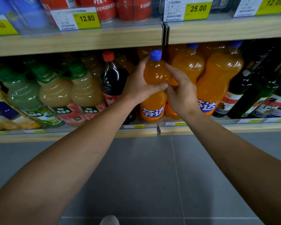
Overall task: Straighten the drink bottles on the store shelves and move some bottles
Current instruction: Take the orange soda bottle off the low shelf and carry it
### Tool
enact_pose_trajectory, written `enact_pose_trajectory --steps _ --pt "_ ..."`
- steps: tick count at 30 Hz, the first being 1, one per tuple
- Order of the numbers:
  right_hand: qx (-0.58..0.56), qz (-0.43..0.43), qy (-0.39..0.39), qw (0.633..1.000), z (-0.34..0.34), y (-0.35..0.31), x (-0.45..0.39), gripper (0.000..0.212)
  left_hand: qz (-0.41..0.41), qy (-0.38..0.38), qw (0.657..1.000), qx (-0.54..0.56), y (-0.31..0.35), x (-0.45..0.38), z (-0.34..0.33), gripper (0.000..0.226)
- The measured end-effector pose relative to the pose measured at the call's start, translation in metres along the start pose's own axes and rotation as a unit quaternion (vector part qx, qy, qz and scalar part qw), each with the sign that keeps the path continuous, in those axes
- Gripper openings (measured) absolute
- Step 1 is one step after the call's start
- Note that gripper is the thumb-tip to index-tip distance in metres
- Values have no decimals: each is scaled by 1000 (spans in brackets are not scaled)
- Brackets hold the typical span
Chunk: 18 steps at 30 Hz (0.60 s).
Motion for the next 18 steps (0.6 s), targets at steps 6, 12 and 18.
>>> enact_pose_trajectory --steps 6,12,18 --pt "-137 -20 -72 988 0 16 1 63 19 56 998 -9 -2 -9 8 90" --pt "-170 -57 -69 981 6 22 -2 63 18 32 999 -2 4 -15 10 89" --pt "-141 -27 -78 987 -9 21 -7 72 25 19 998 49 -5 -15 6 89"
Point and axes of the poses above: each hand's wrist, its own x-axis away from the middle knuckle, its own z-axis out of the back of the hand, y = z × x, the point moved 5 cm from there along -x, towards the middle knuckle, and after that the axes turned 8 degrees about -y, right-handed, at the moved point
